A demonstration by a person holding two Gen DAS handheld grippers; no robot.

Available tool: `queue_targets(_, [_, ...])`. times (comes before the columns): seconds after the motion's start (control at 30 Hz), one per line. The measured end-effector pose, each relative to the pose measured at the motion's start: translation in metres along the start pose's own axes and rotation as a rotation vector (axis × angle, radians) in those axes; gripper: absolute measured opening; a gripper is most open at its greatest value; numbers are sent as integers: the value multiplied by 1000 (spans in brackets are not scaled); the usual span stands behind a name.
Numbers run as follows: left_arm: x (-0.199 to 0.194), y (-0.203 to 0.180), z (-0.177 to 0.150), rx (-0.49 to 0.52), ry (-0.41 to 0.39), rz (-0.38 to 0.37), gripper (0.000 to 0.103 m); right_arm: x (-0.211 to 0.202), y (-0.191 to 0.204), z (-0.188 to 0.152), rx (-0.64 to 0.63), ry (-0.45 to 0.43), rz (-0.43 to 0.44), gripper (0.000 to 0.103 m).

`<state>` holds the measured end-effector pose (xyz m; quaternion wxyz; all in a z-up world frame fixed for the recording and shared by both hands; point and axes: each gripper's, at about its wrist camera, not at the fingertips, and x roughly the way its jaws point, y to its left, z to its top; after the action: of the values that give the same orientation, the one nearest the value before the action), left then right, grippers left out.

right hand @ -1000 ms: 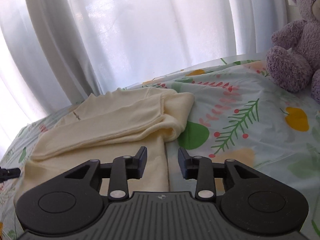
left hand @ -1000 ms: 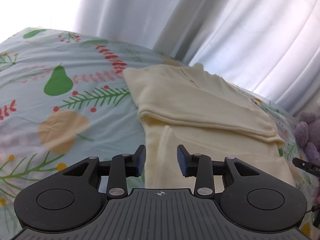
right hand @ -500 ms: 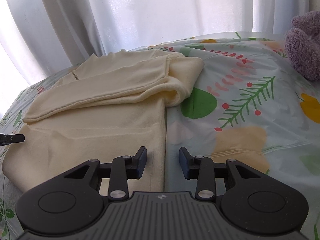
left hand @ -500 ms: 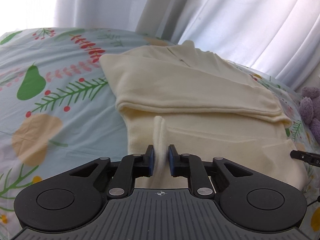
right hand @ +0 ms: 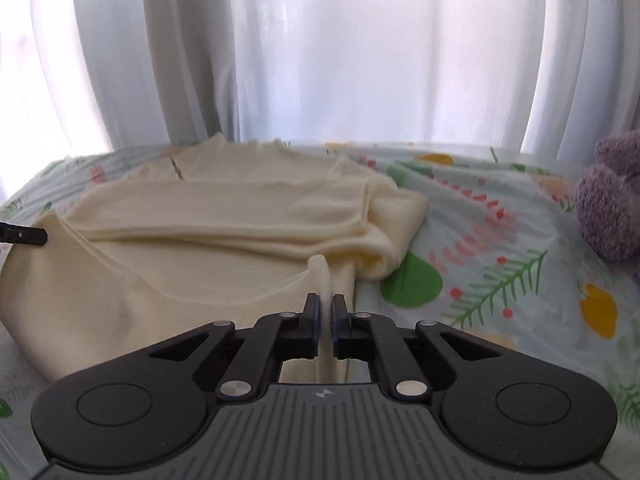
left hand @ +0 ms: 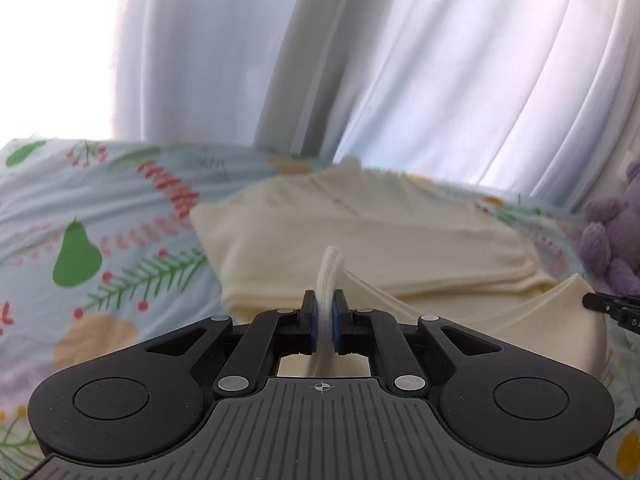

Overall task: Fold small clothes
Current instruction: 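Lift the hem with both grippers and fold it over toward the collar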

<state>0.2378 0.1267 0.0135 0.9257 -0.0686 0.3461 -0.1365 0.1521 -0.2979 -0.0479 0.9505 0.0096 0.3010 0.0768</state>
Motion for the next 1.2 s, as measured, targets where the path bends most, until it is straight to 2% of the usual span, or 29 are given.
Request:
queue_targets(0.07, [-4, -2, 18, 6, -63, 12, 9, 0, 4, 18, -23, -54, -8, 5])
queue_targets(0.17, [13, -2, 36, 18, -101, 60, 9, 22, 8, 42, -40, -83, -41, 5])
queue_targets(0.27, [52, 0, 43, 33, -68, 136, 10, 59, 7, 54, -11, -60, -71, 5])
queue_targets(0.33, [79, 1, 40, 46, -1, 167, 10, 83, 5, 56, 1, -26, -85, 6])
queue_targets(0.4, [97, 1, 32, 65, 75, 140, 12, 101, 3, 55, 7, 44, -69, 6])
queue_targets(0.43, [101, 2, 28, 77, 106, 117, 16, 105, 2, 53, 11, 67, -72, 7])
queue_targets(0.5, [99, 5, 18, 98, 114, 71, 30, 109, 3, 47, -14, 107, -59, 17])
queue_targets(0.53, [97, 7, 13, 106, 123, 52, 36, 109, 4, 42, -33, 125, -57, 27])
queue_targets(0.6, [95, 11, 8, 97, 133, 18, 37, 107, 6, 34, -77, 140, -43, 30])
queue_targets(0.63, [97, 12, 7, 90, 138, 8, 37, 107, 9, 32, -97, 146, -38, 30])
queue_targets(0.73, [104, 15, 7, 90, 156, 36, 28, 107, 19, 28, -163, 140, -54, 27])
queue_targets(0.8, [107, 14, 9, 96, 159, 47, 17, 108, 25, 28, -198, 134, -72, 16])
queue_targets(0.83, [106, 13, 11, 107, 156, 57, 10, 108, 27, 28, -210, 130, -82, 9])
queue_targets(0.93, [89, 3, 25, 165, 120, 85, 9, 99, 35, 32, -278, 77, -137, 8])
queue_targets(1.07, [59, -7, 67, 162, -3, 33, 9, 84, 42, 50, -322, -34, -187, 8])
queue_targets(1.13, [62, -9, 86, 177, -67, 65, 9, 90, 43, 65, -328, -67, -226, 8])
queue_targets(1.2, [78, -11, 103, 178, -97, 120, 9, 105, 39, 80, -315, -85, -264, 8])
